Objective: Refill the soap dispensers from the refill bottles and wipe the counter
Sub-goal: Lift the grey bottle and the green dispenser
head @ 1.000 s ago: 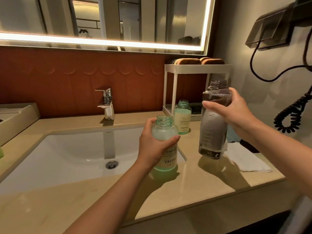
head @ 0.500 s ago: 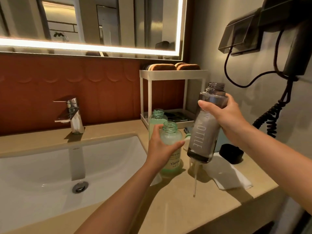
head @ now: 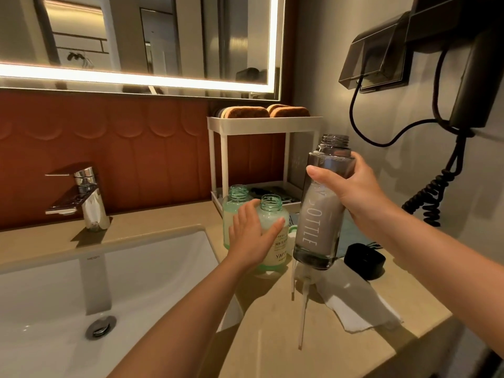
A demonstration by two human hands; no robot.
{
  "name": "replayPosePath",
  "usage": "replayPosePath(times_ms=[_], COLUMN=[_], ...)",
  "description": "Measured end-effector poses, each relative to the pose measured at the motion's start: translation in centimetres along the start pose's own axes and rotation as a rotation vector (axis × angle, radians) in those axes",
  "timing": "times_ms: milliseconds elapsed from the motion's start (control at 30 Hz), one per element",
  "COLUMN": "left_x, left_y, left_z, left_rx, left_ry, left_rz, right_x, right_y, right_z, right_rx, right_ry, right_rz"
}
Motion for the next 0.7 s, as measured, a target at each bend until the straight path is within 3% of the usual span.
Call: replayPosePath(times_ms=[67,200,267,333,500,700], left_x=[-0.1,-0.6,-1.3,-2.3,-3.2,-4.5], left_y=[0.3,2.2,3.0,3.4,3.6,3.5], left_z=[-0.2,-1.4,-2.7,-4.1,-5.9,-6.6], left_rx=[0.049,0.352,0.401,0.306,-0.109,-0.186], left_ry=[-0.021,-0.006,0.036,0.098,0.244,0.285], left_rz=[-0.043,0.043,-0.021,-0.036,0.344,0.326], right_x=[-0.1,-0.4,-0.3,-0.3,0.2,0.1], right_y=[-0.1,0.0,0.1,0.3,0.4,0.0], right_z=[-0.2,-0.7,-0.9,-0.9,-0.6,-0.3], right_rx=[0.001,0.013,0.019,0.017,0.006,-0.022], right_ry=[0.003,0.006,0.001,0.001,-0.001,0.013], right_rz=[0.000,0.013,0.023,0.027,0.033,0.027])
Point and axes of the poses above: each hand's wrist, its own z-axis away from the middle knuckle, its own y-axis out of the back of the hand, x = y × z, the point moved 2 cm from there along -z, towards the middle knuckle, and after that the axes turned 4 degrees about x, right-handed, at the moved point
